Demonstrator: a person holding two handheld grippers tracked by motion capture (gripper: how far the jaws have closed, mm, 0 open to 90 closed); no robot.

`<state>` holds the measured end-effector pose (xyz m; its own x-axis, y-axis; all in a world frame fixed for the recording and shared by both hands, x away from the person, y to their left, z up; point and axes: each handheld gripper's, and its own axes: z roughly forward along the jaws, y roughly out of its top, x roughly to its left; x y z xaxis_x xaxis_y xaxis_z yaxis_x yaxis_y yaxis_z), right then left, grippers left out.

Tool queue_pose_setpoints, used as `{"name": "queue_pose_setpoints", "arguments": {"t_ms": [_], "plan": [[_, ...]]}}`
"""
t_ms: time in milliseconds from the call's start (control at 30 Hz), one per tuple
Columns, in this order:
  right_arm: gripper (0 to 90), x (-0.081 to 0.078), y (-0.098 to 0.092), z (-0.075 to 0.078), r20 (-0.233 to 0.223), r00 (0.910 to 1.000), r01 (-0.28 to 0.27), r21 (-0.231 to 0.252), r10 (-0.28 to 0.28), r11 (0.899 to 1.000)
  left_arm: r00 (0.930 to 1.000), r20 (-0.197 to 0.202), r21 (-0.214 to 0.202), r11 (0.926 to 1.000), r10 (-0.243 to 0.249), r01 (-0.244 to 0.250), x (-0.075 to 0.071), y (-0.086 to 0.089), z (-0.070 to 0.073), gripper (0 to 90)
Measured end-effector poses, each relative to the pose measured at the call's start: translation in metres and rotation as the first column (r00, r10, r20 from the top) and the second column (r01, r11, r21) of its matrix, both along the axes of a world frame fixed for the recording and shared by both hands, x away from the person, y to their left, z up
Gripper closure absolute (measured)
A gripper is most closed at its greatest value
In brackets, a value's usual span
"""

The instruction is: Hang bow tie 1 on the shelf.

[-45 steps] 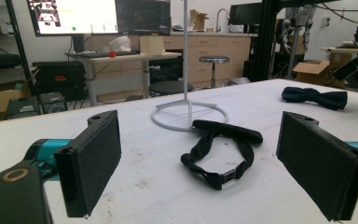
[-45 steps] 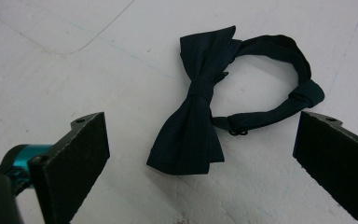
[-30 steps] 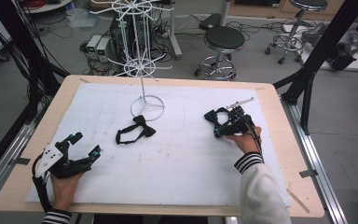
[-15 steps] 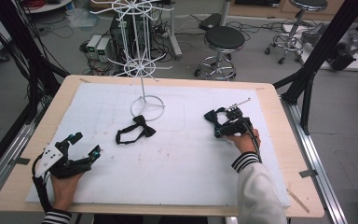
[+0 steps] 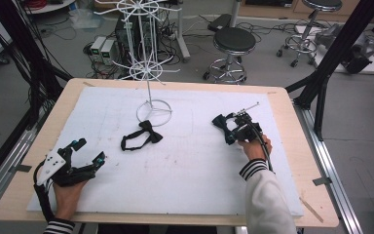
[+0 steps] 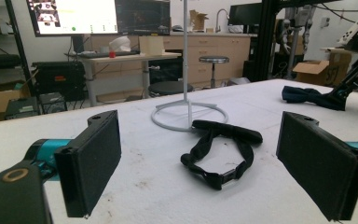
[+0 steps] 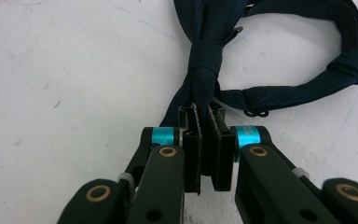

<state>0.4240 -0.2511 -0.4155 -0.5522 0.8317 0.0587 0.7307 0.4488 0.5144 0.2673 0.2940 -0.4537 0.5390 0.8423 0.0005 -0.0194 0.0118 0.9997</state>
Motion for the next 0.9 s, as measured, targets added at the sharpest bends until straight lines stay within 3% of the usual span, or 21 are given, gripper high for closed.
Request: {"name": "queue_pose_setpoints", "arguments": {"t_ms": [233,567,700,800,900], "plan": [[86.0,0.000,-0.001,0.001,0.023,0.9995,-0.020,0.003,0.020,1.000,1.0000,0.004,0.008,1.0000,-0.004,0.004,0.000,-0.001,0.000,14.1],[86.0,-0.005,0.000,0.009,0.060,0.9969,-0.054,0.049,0.051,0.997,1.0000,-0.009,-0.010,0.9999,-0.002,0.002,0.001,0.001,0.000,13.9],[86.0,-0.008,0.001,0.014,0.091,0.9908,-0.108,0.082,0.100,0.991,0.9997,-0.022,-0.002,1.0000,-0.006,0.006,0.002,0.001,0.001,13.9],[86.0,-0.010,0.003,0.017,0.106,0.9869,-0.131,0.088,0.121,0.987,0.9988,-0.045,0.028,0.9994,-0.016,0.018,0.004,-0.001,0.003,13.9],[86.0,-0.015,0.007,0.022,0.139,0.9751,-0.188,0.102,0.173,0.977,0.9981,-0.054,0.034,0.9989,-0.031,0.033,0.005,-0.002,0.006,13.9]]}}
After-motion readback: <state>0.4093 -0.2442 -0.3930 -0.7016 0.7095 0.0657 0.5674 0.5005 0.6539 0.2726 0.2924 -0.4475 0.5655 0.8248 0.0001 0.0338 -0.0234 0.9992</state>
